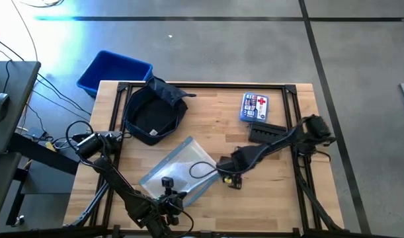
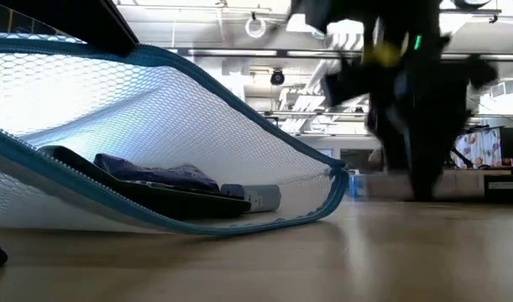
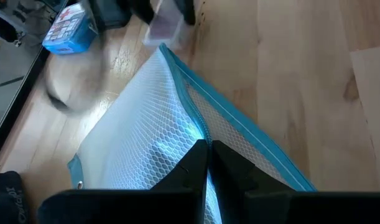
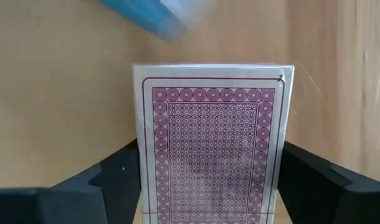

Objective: Unpack backpack
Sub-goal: Put the red game card into the transparent zip bag

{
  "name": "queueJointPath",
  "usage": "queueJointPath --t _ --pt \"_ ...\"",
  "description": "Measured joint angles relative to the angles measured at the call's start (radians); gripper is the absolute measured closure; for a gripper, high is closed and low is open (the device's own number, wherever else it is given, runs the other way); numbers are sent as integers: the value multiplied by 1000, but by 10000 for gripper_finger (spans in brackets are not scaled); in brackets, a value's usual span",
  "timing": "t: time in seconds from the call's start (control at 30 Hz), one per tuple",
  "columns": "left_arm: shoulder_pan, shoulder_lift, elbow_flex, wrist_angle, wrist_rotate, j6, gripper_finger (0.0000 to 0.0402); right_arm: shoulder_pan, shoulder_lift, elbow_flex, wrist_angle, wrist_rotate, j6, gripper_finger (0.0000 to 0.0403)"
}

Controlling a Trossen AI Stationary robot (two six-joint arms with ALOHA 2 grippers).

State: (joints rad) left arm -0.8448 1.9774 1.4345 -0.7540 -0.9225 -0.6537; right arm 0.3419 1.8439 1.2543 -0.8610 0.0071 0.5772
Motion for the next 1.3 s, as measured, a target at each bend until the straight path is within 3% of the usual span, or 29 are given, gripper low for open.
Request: queueJointPath --t 0.13,0.33,0.57,0.77,0.9,1.1,1.3 --pt "-1 0 0 1 -19 0 402 98 -35 -3 69 -4 125 121" --pt "-8 0 0 7 -74 1 402 213 12 5 429 22 163 121" --pt "-14 0 0 23 -88 61 402 177 65 7 663 84 25 121" --pt "-14 0 4 17 -143 76 402 110 116 7 817 67 -103 121" --pt "-17 0 19 18 -177 89 402 78 162 18 827 53 -138 121" --pt "-22 0 29 21 -188 109 402 36 243 158 761 53 -220 121" --pt "-28 0 29 20 -182 109 401 -22 303 311 618 135 -250 121"
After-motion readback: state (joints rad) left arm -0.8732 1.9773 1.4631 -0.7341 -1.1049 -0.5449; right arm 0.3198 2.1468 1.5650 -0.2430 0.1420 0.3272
